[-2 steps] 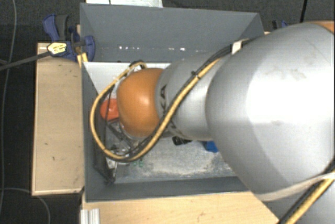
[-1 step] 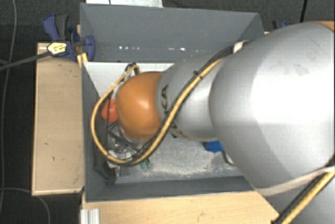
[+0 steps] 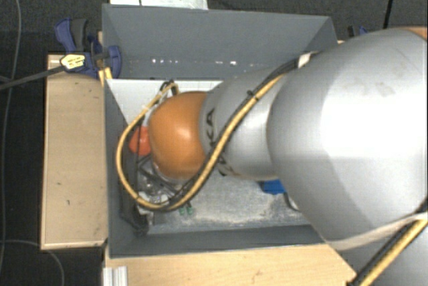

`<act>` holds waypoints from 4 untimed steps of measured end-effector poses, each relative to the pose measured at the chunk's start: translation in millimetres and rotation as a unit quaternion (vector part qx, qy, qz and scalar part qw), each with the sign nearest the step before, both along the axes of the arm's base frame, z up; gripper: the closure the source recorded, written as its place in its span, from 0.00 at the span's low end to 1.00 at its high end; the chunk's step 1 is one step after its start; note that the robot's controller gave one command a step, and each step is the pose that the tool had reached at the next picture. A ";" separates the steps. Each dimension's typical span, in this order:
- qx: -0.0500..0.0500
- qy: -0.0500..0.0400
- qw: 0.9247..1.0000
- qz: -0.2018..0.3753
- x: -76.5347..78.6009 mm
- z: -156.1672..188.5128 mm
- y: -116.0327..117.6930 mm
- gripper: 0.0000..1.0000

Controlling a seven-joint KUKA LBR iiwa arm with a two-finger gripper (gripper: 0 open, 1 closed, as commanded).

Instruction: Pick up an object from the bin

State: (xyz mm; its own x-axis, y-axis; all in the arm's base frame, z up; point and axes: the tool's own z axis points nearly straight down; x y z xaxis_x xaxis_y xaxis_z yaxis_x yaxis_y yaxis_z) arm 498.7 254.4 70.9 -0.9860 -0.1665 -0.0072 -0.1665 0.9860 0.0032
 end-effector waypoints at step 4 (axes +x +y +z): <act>0.000 0.000 1.000 -0.001 -0.7 65.4 0.0 1.00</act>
Offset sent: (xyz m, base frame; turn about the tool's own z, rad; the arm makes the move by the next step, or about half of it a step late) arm 0.0001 0.0000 0.1146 0.0000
